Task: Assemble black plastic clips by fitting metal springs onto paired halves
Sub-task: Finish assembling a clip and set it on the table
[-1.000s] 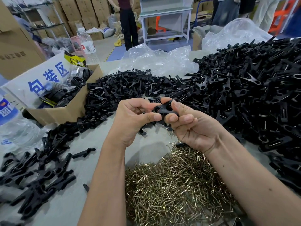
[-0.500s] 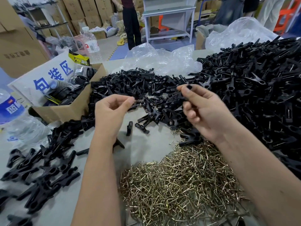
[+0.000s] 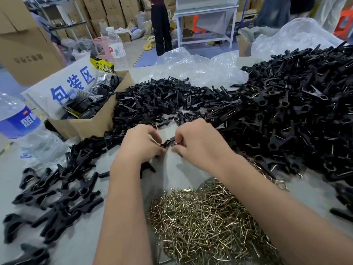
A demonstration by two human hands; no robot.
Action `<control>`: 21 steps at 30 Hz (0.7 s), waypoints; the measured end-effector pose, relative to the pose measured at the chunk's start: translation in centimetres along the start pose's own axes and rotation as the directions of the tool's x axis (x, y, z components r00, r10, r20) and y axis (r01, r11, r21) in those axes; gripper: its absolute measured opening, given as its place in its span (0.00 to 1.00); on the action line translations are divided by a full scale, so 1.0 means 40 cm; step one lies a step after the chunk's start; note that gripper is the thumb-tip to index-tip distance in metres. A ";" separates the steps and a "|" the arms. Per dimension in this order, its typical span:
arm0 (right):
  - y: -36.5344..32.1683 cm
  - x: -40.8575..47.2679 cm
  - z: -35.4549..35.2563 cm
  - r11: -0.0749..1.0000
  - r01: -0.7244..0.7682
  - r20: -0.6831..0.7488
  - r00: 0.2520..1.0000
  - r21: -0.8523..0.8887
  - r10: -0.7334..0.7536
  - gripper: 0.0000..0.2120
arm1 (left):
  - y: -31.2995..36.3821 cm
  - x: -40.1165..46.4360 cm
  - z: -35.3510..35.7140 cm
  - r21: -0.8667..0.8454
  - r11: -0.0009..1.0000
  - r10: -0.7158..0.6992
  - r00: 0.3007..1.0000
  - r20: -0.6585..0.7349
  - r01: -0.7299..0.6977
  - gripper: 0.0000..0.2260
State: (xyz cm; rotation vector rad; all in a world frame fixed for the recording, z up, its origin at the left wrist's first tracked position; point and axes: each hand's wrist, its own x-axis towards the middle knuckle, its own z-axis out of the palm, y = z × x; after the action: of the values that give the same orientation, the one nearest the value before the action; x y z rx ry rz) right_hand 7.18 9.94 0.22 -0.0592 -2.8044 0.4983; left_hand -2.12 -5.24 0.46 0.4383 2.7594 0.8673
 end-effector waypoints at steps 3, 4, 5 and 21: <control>-0.011 0.006 0.018 0.994 -0.032 0.093 0.995 -0.102 0.041 0.10 | -0.009 0.009 -0.001 -0.075 0.997 -0.001 0.998 -0.058 -0.003 0.09; -0.007 0.003 0.017 0.994 -0.022 0.100 0.994 -0.107 0.033 0.09 | -0.010 0.010 0.001 -0.127 0.992 -0.003 0.996 -0.086 -0.008 0.08; 0.000 -0.002 0.013 0.995 -0.010 0.100 0.995 -0.097 0.020 0.07 | -0.008 0.011 0.003 -0.212 0.977 -0.004 0.994 -0.108 -0.019 0.07; 0.153 -0.093 -0.056 0.655 -0.166 -0.173 0.891 0.737 0.421 0.07 | 0.131 -0.021 0.092 -0.748 0.652 0.271 0.959 0.082 -0.120 0.16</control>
State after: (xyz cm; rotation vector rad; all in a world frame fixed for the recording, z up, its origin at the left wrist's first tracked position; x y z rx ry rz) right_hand 11.33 16.07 -0.91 -0.4077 -2.0921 1.4718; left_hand 0.85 0.50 0.67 0.6111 1.9516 1.7815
